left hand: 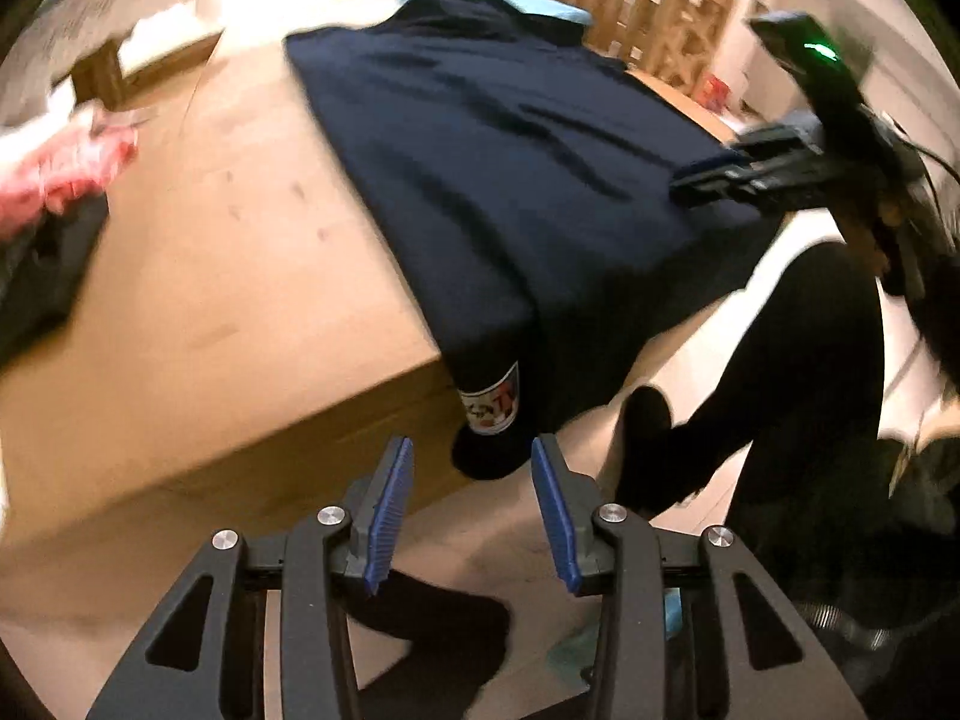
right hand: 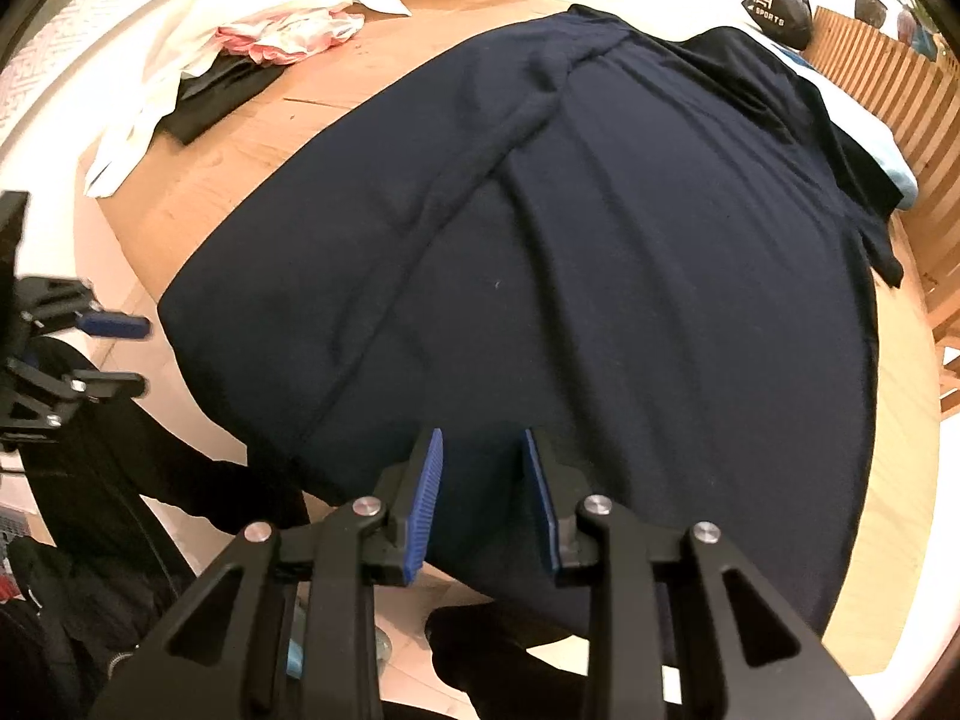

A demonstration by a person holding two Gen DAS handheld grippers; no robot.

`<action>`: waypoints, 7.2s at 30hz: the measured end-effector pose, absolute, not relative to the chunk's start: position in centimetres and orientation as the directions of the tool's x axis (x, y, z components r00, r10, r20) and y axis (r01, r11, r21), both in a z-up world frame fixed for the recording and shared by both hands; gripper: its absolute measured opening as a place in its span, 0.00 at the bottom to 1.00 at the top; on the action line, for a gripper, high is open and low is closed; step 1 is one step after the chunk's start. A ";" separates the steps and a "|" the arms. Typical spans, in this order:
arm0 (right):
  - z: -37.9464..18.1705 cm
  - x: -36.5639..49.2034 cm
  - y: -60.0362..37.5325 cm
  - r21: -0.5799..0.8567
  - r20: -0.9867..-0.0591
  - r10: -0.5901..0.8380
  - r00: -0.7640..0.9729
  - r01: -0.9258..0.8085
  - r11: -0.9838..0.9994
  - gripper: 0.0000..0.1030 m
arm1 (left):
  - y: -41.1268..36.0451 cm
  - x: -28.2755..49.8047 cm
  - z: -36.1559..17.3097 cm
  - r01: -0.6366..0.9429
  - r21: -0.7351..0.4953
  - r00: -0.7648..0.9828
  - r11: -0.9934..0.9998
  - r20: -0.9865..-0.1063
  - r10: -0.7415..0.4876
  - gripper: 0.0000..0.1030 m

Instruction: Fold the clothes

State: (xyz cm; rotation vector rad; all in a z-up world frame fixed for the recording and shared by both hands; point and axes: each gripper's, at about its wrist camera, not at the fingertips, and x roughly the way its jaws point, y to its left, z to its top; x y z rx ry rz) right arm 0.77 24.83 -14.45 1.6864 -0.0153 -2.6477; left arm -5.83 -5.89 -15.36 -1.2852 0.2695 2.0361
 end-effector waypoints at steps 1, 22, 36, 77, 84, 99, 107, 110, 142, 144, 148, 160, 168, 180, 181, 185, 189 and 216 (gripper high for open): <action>-14.5 0.8 24.9 0.011 -0.905 -0.009 -0.425 -0.004 -1.000 0.28 | -5.8 -6.0 -15.8 -0.640 -0.211 -0.251 -0.739 -0.851 0.461 0.37; -14.7 1.3 25.5 0.006 -0.888 -0.008 -0.460 0.007 -1.000 0.43 | -4.7 -7.4 -17.6 -0.563 -0.273 -0.220 -0.780 -0.860 0.460 0.35; -15.0 1.4 25.8 -0.003 -0.882 -0.003 -0.472 0.012 -1.000 0.55 | -5.8 -6.1 -16.1 -0.586 -0.266 -0.231 -0.766 -0.851 0.472 0.03; -13.1 1.4 27.6 0.088 -0.875 -0.056 -0.480 -0.044 -0.995 0.65 | -8.1 -6.1 -15.3 -0.576 -0.279 -0.226 -0.768 -0.849 0.478 0.14; -11.5 -2.0 29.4 0.051 -0.853 -0.009 -0.521 -0.066 -0.997 0.46 | -1.8 -7.3 -10.7 -0.752 -0.189 -0.236 -0.631 -0.817 0.526 0.30; -10.0 0.5 43.1 0.141 -0.855 0.068 -0.515 -0.356 -0.924 0.47 | 2.1 -12.3 -11.7 -0.772 -0.151 -0.147 -0.618 -0.903 0.404 0.33; -9.6 6.9 50.5 0.243 -0.829 0.102 -0.550 -0.519 -0.819 0.47 | 7.6 -9.1 -8.9 -0.833 -0.189 -0.136 -0.521 -0.842 0.522 0.44; -10.1 7.8 51.7 0.264 -0.829 0.097 -0.551 -0.539 -0.800 0.47 | 11.4 -7.5 -9.3 -0.864 -0.247 -0.051 -0.438 -0.824 0.565 0.44; -14.5 -5.5 61.0 0.044 -0.844 0.306 -0.441 -0.624 -0.780 0.50 | 46.6 -38.5 -4.9 -0.959 0.271 -0.279 -0.082 -0.858 0.432 0.50; -14.6 -5.7 61.4 0.053 -0.838 0.305 -0.452 -0.624 -0.779 0.52 | 48.8 -38.7 -6.3 -0.954 0.296 -0.285 -0.039 -0.862 0.418 0.50; -14.6 -6.0 61.9 0.061 -0.833 0.303 -0.463 -0.621 -0.781 0.52 | 52.2 -38.2 -9.0 -0.935 0.353 -0.304 0.048 -0.860 0.409 0.50; -13.1 -5.2 62.9 0.176 -0.821 0.231 -0.522 -0.616 -0.768 0.52 | 53.5 -38.2 -10.8 -0.943 0.314 -0.262 0.108 -0.903 0.340 0.04; -14.6 -7.9 62.8 0.116 -0.839 0.250 -0.482 -0.609 -0.785 0.53 | 52.3 -38.8 -8.7 -0.951 0.301 -0.256 0.071 -0.894 0.369 0.02; -14.6 -7.6 61.6 0.087 -0.812 0.267 -0.520 -0.560 -0.824 0.10 | 53.1 -37.2 -9.6 -0.908 0.396 -0.324 0.134 -0.869 0.374 0.19; -14.5 -7.5 61.6 0.098 -0.811 0.258 -0.525 -0.556 -0.825 0.09 | 53.4 -37.0 -10.1 -0.898 0.416 -0.343 0.142 -0.865 0.367 0.20; -14.5 -7.2 61.3 0.100 -0.809 0.254 -0.530 -0.550 -0.829 0.09 | 54.4 -37.0 -11.5 -0.889 0.437 -0.373 0.135 -0.865 0.336 0.17; -14.6 -6.9 61.6 0.122 -0.806 0.244 -0.540 -0.554 -0.824 0.08 | 54.6 -37.0 -11.3 -0.907 0.405 -0.347 0.120 -0.876 0.335 0.01; -7.7 -6.4 59.2 0.159 -0.745 0.223 -0.628 -0.492 -0.856 0.37 | 46.2 -43.4 -2.2 -0.972 0.214 -0.232 -0.096 -0.819 0.525 0.01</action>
